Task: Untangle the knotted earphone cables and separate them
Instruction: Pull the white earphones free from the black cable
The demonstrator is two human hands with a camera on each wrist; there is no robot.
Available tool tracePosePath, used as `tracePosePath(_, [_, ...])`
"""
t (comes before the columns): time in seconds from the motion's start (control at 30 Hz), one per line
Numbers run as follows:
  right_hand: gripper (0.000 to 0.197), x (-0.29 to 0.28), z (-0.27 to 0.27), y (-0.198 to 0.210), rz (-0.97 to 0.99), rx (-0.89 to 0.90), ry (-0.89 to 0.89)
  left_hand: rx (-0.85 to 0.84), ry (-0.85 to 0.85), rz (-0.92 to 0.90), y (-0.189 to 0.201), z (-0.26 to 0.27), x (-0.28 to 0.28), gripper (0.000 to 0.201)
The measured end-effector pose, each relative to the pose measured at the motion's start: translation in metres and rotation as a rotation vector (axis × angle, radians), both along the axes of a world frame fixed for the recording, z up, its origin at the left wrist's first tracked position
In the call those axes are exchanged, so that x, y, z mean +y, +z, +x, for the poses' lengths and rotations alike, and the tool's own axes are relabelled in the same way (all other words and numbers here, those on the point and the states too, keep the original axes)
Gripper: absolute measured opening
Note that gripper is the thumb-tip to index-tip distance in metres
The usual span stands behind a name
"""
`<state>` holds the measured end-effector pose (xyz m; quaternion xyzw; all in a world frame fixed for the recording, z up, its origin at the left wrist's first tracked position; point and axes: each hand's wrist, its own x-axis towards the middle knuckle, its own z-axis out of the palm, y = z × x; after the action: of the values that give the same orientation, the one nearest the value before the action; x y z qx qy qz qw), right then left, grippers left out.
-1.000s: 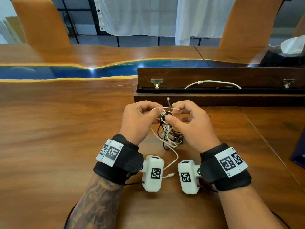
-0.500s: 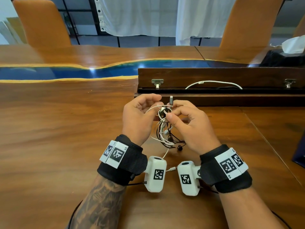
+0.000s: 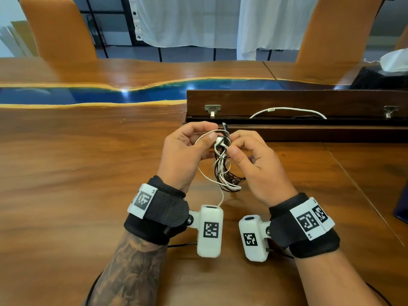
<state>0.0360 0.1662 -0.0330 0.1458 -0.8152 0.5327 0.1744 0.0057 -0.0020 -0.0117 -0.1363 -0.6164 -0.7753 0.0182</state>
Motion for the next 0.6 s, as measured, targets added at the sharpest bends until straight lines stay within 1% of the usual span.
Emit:
tracePosePath(0.17, [0.012, 0.001, 0.001, 0.002, -0.017, 0.028, 0.004, 0.010, 0.002, 0.028, 0.001, 0.002, 0.004, 0.016])
tracePosePath(0.27, [0.010, 0.000, 0.001, 0.001, -0.044, -0.001, 0.016, -0.043, -0.060, 0.035, 0.001, 0.003, 0.004, 0.016])
tracePosePath(0.33, [0.007, -0.001, 0.001, 0.001, -0.024, 0.019, -0.034, -0.068, -0.082, 0.030, 0.001, 0.003, 0.005, 0.016])
tracePosePath(0.37, [0.006, -0.001, 0.001, 0.001, -0.010, 0.043, -0.082, -0.059, -0.067, 0.005, 0.000, 0.004, 0.006, 0.016])
tracePosePath(0.43, [0.014, -0.002, 0.002, 0.003, 0.018, 0.098, -0.187, -0.008, -0.003, -0.087, -0.001, 0.005, 0.009, 0.015])
tracePosePath(0.47, [0.016, -0.001, 0.003, 0.005, 0.019, 0.108, -0.199, 0.029, 0.029, -0.139, -0.002, 0.005, 0.011, 0.014])
tracePosePath(0.6, [0.008, 0.000, 0.009, 0.010, -0.098, -0.009, -0.092, 0.161, 0.106, -0.289, -0.005, 0.005, 0.016, 0.015])
